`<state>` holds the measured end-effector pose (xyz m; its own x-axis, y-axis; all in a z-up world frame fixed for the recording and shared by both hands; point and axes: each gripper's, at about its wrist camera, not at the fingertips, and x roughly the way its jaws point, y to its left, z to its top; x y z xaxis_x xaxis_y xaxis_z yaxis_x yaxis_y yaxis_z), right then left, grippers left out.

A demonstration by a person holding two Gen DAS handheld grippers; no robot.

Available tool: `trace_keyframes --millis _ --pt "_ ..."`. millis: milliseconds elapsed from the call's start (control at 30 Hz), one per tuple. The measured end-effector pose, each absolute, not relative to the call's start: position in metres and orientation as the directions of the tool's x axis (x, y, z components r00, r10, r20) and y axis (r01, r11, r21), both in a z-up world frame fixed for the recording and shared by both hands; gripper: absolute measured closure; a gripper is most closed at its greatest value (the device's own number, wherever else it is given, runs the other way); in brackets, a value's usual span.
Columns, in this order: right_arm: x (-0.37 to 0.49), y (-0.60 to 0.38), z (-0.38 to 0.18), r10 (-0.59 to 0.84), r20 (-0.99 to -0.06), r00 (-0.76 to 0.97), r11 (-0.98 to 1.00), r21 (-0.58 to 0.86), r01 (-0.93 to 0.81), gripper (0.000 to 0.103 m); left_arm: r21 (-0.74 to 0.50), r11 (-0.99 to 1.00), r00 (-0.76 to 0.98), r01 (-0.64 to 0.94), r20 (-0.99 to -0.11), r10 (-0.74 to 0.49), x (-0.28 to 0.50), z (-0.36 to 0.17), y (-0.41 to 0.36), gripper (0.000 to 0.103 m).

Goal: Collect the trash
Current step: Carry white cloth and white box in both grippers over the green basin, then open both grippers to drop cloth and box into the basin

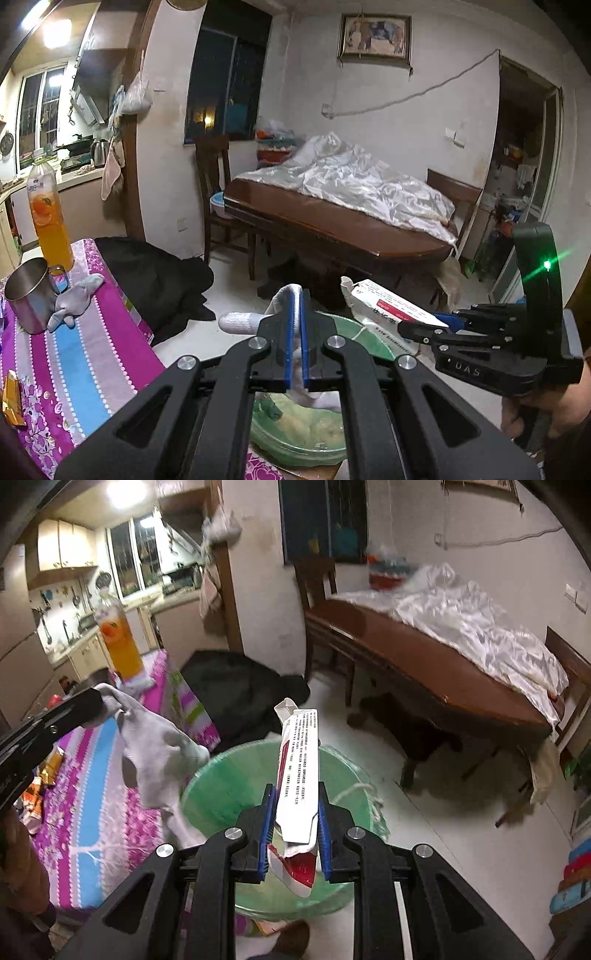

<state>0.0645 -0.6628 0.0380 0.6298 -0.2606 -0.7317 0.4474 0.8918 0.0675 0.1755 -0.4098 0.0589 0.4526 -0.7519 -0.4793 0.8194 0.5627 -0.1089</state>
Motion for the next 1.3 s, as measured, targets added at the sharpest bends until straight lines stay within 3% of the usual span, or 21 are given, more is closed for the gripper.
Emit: trace_keyframes --millis 300,500,867,967,1033,1100,1300 --pt "0.082 -0.688 0.005 -0.189 -0.829 0.527 0.897 0.073 0.436 0.081 -0.08 0.583 0.437 0.809 -0.581 -0.686 0.179 0.036 -0.431 0.101" --pt "0.087 -0.693 0.001 -0.184 -0.845 0.502 0.898 0.063 0.434 0.081 -0.092 0.606 0.416 0.79 -0.645 -0.641 0.189 0.027 -0.437 0.101" --pt "0.09 -0.693 0.0 -0.175 -0.844 0.506 0.901 0.07 0.428 0.08 -0.107 0.605 0.403 0.789 -0.654 -0.64 0.189 0.027 -0.442 0.101" --pt "0.09 -0.696 0.0 -0.17 -0.84 0.515 0.9 0.081 0.429 0.079 -0.104 0.613 0.411 0.783 -0.654 -0.635 0.189 0.028 -0.443 0.097" --pt "0.089 -0.698 0.0 -0.159 -0.835 0.527 0.895 0.103 0.434 0.07 -0.103 0.625 0.418 0.774 -0.658 -0.626 0.189 0.028 -0.445 0.09" --pt "0.087 -0.7 0.0 -0.159 -0.829 0.536 0.891 0.112 0.439 0.067 -0.113 0.631 0.417 0.768 -0.66 -0.625 0.191 0.028 -0.445 0.073" --pt "0.084 -0.699 0.002 -0.155 -0.82 0.551 0.888 0.128 0.441 0.067 -0.117 0.638 0.417 0.761 -0.666 -0.618 0.192 0.027 -0.445 0.07"
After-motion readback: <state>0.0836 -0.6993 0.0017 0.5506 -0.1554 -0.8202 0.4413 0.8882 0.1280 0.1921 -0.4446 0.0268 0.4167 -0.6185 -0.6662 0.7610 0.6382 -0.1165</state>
